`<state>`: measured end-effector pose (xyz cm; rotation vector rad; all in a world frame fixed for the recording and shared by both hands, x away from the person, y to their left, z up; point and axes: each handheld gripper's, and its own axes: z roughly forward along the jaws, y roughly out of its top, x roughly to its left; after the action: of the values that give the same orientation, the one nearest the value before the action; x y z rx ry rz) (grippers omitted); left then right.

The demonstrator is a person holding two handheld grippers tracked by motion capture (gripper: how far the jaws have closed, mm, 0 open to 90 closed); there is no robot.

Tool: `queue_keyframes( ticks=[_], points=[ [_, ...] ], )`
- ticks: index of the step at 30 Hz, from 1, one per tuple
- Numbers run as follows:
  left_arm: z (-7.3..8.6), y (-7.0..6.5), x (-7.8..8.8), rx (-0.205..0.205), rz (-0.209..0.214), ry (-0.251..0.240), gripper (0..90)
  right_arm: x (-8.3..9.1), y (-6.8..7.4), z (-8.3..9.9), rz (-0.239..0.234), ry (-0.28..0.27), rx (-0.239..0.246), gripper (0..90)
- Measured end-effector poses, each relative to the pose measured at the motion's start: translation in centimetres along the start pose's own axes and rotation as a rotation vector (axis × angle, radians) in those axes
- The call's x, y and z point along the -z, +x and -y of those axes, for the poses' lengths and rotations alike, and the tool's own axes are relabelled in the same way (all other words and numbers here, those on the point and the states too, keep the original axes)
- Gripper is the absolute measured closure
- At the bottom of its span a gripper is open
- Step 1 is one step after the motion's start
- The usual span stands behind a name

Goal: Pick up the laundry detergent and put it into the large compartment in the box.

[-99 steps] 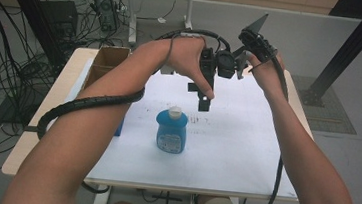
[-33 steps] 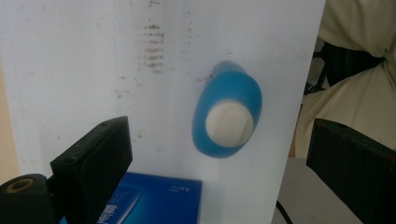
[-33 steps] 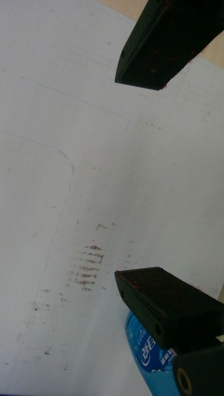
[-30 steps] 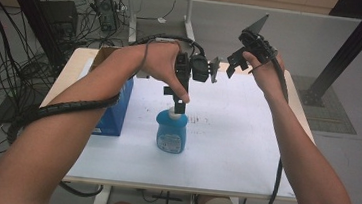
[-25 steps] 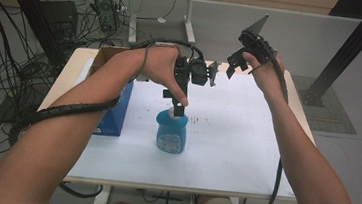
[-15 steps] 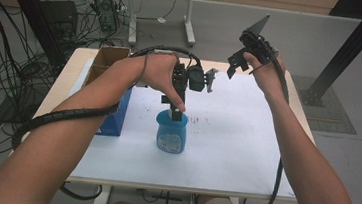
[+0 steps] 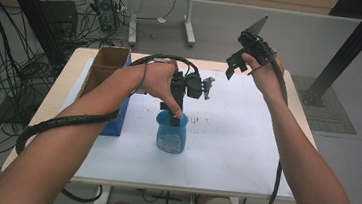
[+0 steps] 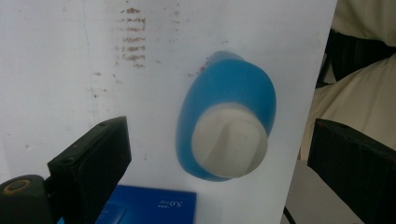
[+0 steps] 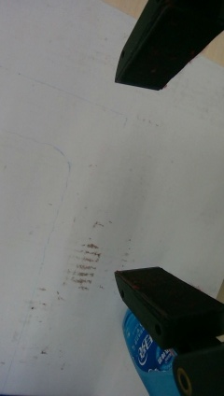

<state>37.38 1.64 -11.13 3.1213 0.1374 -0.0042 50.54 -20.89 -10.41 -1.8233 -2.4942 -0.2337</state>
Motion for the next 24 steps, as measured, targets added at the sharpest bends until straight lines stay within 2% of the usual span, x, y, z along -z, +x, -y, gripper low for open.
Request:
queue_keyframes(
  ticks=[24],
  points=[
    [-0.2, 0.0, -3.6, -0.021, 0.049, 0.004, 5.6, -0.5, 0.0, 0.0, -0.003, 0.011, 0.001, 5.9]
  ],
)
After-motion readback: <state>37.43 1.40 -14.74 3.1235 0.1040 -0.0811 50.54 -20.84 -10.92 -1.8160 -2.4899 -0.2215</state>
